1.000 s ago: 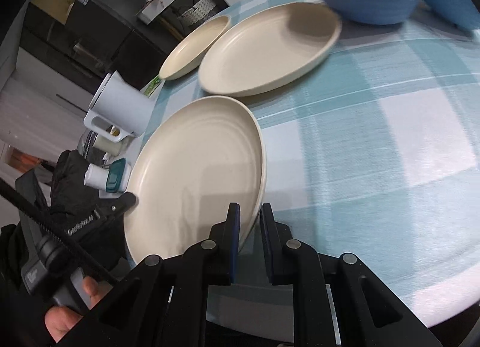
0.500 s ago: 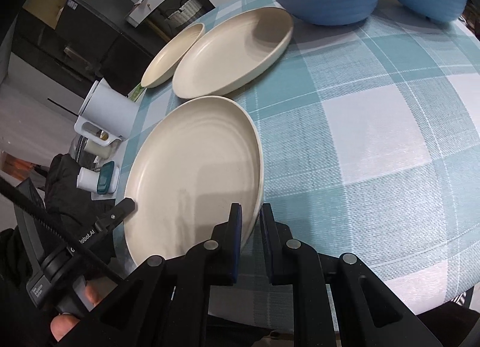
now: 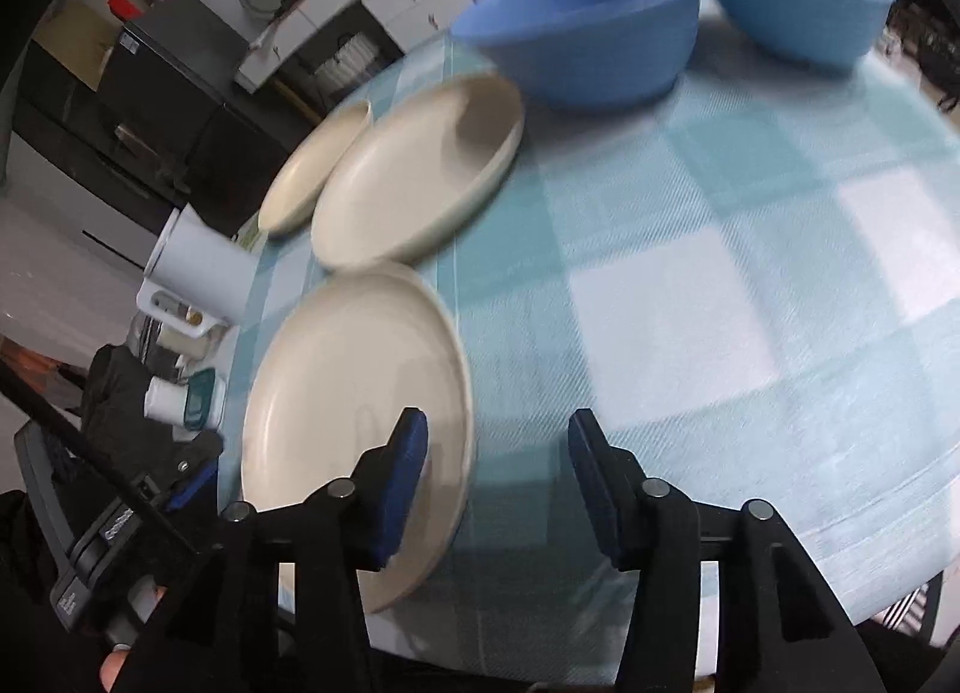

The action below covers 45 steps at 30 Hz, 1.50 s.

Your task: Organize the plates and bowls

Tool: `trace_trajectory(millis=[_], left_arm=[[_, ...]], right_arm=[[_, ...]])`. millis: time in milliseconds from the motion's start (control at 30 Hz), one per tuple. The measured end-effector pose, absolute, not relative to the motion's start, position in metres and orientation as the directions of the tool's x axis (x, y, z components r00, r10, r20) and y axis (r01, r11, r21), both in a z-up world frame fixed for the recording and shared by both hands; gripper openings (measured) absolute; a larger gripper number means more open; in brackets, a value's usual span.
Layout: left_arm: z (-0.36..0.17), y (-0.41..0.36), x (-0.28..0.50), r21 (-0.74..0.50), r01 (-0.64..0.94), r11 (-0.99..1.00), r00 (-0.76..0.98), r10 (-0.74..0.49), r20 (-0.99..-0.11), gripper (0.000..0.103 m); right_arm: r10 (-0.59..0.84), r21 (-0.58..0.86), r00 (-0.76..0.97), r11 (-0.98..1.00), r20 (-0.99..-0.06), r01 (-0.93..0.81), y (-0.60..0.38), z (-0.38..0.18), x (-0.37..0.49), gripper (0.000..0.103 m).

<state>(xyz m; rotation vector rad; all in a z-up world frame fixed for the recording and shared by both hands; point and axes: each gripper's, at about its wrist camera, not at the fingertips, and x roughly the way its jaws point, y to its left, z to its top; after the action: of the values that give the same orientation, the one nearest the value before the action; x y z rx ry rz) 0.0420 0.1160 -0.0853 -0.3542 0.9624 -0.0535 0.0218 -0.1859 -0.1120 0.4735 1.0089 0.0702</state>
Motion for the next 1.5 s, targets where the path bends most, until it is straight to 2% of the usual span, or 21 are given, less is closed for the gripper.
trace_trajectory(millis=[33,100,167,333,467,567,633,800,900,933,1000,1067,1300,1400,1500], left_arm=[[-0.082,0.119,0.043,-0.342,-0.098,0.935,0.577,-0.226,-0.785,0.048],[-0.077,0.126,0.048,-0.375,-0.085,0.923,0.583,-0.259,-0.770,0.049],[-0.072,0.134,0.059,-0.401,-0.083,0.912,0.582,-0.282,-0.763,0.051],[-0.056,0.129,0.092,-0.438,-0.073,0.896,0.586,-0.316,-0.746,0.053],[-0.042,0.110,0.126,-0.414,-0.051,0.909,0.596,-0.305,-0.743,0.055],[-0.045,0.098,0.157,-0.416,-0.060,0.907,0.579,-0.308,-0.755,0.063],[-0.053,0.093,0.176,-0.430,-0.072,0.900,0.571,-0.316,-0.758,0.073],[-0.075,0.073,0.212,-0.427,-0.058,0.903,0.507,-0.342,-0.791,0.074],[-0.085,0.065,0.223,-0.424,-0.070,0.903,0.480,-0.342,-0.808,0.080],[-0.089,0.063,0.226,-0.424,-0.075,0.902,0.472,-0.342,-0.812,0.081],[-0.096,0.059,0.232,-0.431,-0.080,0.899,0.448,-0.354,-0.821,0.081],[-0.103,0.057,0.238,-0.441,-0.084,0.894,0.425,-0.368,-0.827,0.081],[-0.122,0.056,0.248,-0.450,-0.098,0.888,0.381,-0.384,-0.841,0.081],[-0.124,0.056,0.246,-0.456,-0.083,0.886,0.392,-0.392,-0.832,0.078],[-0.124,0.057,0.246,-0.476,-0.088,0.875,0.388,-0.410,-0.825,0.071]], right_arm=[[0.263,0.404,0.553,0.903,-0.791,0.148,-0.187,-0.105,0.025,0.053],[0.254,0.378,0.560,0.918,-0.789,0.117,-0.190,-0.095,0.039,0.064],[0.228,0.352,0.566,0.929,-0.792,0.118,-0.193,-0.088,0.061,0.067],[0.222,0.363,0.562,0.919,-0.797,0.152,-0.202,-0.095,0.117,0.067],[0.235,0.372,0.554,0.916,-0.799,0.148,-0.196,-0.105,0.153,0.066],[0.205,0.337,0.551,0.929,-0.809,0.149,-0.189,-0.111,0.170,0.066],[0.221,0.358,0.533,0.919,-0.817,0.167,-0.190,-0.119,0.178,0.066],[0.193,0.343,0.529,0.917,-0.826,0.202,-0.190,-0.129,0.189,0.066],[0.206,0.353,0.521,0.914,-0.828,0.199,-0.190,-0.136,0.195,0.066],[0.204,0.351,0.519,0.914,-0.830,0.203,-0.190,-0.138,0.196,0.065],[0.208,0.349,0.507,0.915,-0.837,0.202,-0.190,-0.143,0.200,0.049],[0.205,0.351,0.523,0.916,-0.827,0.195,-0.188,-0.144,0.203,0.049],[0.197,0.337,0.521,0.922,-0.831,0.189,-0.178,-0.151,0.206,0.034],[0.213,0.357,0.523,0.914,-0.825,0.192,-0.180,-0.152,0.202,0.032],[0.213,0.361,0.521,0.911,-0.826,0.200,-0.184,-0.151,0.198,0.023]])
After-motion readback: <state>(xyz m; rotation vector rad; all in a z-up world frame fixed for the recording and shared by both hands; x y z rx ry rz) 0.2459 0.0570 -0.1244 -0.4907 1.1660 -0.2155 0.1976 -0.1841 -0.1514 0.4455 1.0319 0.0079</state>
